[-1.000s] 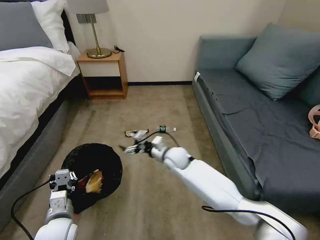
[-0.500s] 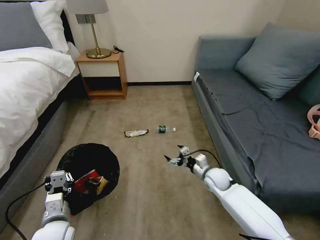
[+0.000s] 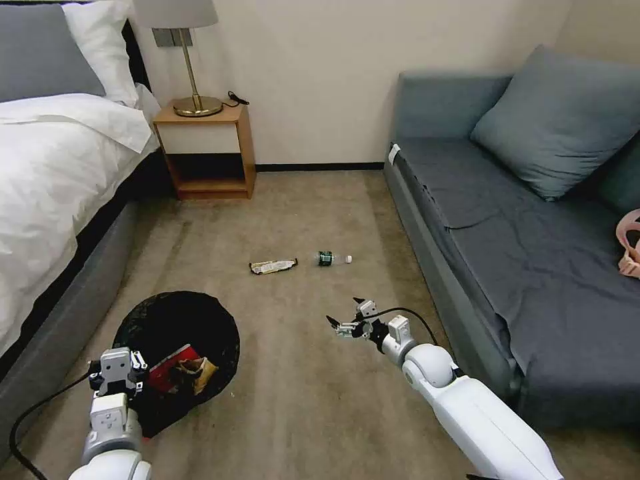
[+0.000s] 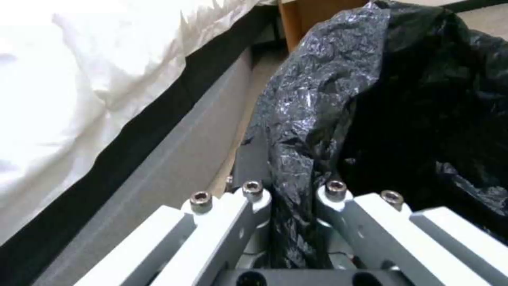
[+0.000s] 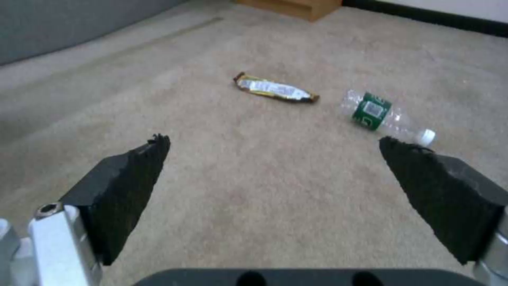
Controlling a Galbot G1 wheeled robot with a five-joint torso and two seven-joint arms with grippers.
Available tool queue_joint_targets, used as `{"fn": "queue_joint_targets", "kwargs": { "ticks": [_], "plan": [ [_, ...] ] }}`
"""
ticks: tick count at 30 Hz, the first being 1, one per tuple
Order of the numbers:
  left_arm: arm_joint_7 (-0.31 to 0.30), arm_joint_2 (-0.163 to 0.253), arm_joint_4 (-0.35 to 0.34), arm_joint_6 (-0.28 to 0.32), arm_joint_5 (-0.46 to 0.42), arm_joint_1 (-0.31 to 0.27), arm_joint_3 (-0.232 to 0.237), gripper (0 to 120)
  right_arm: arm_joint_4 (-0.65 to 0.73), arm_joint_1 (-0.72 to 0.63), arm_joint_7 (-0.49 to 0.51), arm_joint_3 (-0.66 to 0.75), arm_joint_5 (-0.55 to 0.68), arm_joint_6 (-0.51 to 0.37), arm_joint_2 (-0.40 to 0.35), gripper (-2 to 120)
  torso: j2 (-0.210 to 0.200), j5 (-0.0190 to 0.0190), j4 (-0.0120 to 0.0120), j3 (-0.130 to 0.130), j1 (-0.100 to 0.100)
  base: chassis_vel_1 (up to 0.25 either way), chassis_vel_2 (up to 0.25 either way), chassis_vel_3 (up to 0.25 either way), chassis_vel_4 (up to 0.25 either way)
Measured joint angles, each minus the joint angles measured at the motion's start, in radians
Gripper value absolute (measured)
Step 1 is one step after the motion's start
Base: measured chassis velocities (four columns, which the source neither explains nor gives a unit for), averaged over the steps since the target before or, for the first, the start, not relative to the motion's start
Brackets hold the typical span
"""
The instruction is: Pick up the trash bin, then pick up the garbage on the floor and place it into the trash bin.
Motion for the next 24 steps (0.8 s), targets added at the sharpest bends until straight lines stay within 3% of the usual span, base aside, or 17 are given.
{"fn": "queue_joint_targets", "kwargs": {
  "ticks": [24],
  "plan": [
    [0.0,0.006,0.011,0.004,0.01,-0.017,0.005,4,-0.044,0.045,-0.027,-0.047,0.002,0.02,0.024,100,0.0,-0.0001,-0.0001,0.0,0.0,-0.056,0.055,0.049,-0.056]
  ]
}}
